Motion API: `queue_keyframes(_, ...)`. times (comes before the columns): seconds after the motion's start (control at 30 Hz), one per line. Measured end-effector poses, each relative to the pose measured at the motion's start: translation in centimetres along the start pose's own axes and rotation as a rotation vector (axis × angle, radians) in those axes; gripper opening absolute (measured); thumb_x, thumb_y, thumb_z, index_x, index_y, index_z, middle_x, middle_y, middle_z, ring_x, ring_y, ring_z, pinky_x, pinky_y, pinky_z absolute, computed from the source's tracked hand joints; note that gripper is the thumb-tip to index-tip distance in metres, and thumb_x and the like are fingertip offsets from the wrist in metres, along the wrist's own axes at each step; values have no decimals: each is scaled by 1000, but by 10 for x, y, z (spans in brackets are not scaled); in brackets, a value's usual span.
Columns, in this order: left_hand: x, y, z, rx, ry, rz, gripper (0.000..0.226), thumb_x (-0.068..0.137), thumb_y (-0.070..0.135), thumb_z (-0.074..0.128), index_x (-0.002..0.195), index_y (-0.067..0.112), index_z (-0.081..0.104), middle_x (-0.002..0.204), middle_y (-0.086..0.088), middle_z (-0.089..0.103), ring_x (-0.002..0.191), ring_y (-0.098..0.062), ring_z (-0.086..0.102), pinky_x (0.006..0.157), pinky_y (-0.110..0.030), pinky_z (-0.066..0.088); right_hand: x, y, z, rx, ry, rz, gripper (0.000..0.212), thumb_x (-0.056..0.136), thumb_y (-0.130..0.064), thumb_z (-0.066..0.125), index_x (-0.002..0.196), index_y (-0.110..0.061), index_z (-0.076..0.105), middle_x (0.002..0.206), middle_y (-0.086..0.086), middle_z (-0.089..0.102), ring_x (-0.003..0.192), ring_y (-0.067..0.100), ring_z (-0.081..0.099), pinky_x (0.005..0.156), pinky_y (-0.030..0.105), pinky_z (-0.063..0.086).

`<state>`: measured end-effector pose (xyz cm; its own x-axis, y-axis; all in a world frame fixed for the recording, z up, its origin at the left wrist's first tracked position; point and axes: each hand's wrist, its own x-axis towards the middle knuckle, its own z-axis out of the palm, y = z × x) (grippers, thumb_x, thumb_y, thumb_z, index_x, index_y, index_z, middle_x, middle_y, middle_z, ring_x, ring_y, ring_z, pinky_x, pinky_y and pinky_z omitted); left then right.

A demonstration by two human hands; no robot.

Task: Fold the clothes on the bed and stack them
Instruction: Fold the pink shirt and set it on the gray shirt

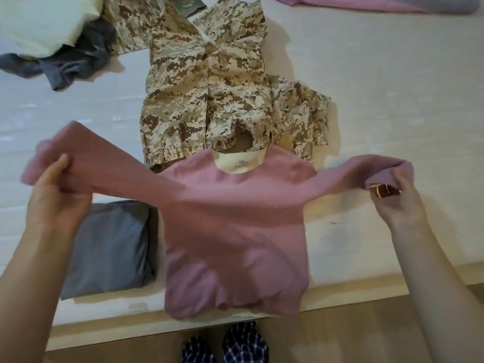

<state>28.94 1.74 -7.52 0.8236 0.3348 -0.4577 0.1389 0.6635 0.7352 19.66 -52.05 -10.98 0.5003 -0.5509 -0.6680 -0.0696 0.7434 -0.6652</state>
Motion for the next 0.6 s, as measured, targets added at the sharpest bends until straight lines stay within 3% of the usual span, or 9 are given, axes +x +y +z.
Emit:
queue_keyframes(0.07,9,-4,-18,209,105,6,35,76,4,72,109,5,61,82,7,66,85,-3,64,87,-18,50,-4,2,3,-219,53,-43,7,94,-11,52,89,-13,55,79,3,61,65,13,64,60,26,53)
queue_keyframes(0.13,9,-18,-43,531,265,-123,43,92,13,57,134,8,50,85,12,65,75,2,64,73,-15,53,-5,19,-3,-572,65,8,9,92,-7,51,91,-14,56,80,4,61,71,14,58,63,28,50)
queue_keyframes(0.2,-4,-47,-70,823,318,-292,41,95,15,53,134,5,48,90,3,59,71,-5,56,60,-19,44,-6,48,-21,-793,89,109,20,92,-9,54,111,-14,55,99,8,63,85,17,53,75,30,42)
queue_keyframes(0.27,-28,-85,-88,989,332,-313,22,92,10,58,111,0,59,92,-8,55,81,-20,51,60,-24,38,-13,85,-43,-916,107,175,30,91,-9,58,120,-7,50,110,16,57,80,20,50,67,29,39)
queue_keyframes(0.33,-60,-124,-97,1072,229,-281,7,88,1,61,95,3,63,88,-10,57,92,-21,48,66,-26,42,-30,126,-61,-1116,67,231,46,88,-12,64,129,1,47,106,17,56,85,24,53,64,27,38)
queue_keyframes(0.4,-91,-160,-109,1186,63,-315,34,85,-3,63,119,-5,55,104,-11,57,100,-21,52,77,-24,47,-43,161,-83,-1307,13,216,54,82,-15,71,127,4,48,113,20,59,99,28,57,74,29,41)
queue_keyframes(0.47,-113,-184,-120,1364,-11,-322,49,81,3,70,125,-6,50,114,-18,57,106,-31,55,86,-36,48,-50,182,-103,-1447,-43,155,49,77,-16,76,116,5,57,108,21,65,101,30,62,74,30,43)
queue_keyframes(0.53,-119,-197,-128,1549,16,-282,60,78,12,74,129,-4,47,121,-26,49,112,-40,49,95,-44,42,-52,191,-117,-1523,-82,110,42,75,-19,77,108,2,63,101,20,68,96,29,65,72,34,46)
queue_keyframes(0.6,-118,-202,-131,1604,81,-219,69,77,20,77,133,-1,43,127,-25,44,117,-39,44,99,-44,38,-51,194,-126,-1504,-148,93,35,77,-15,76,107,-2,65,102,15,69,93,24,64,71,30,45)
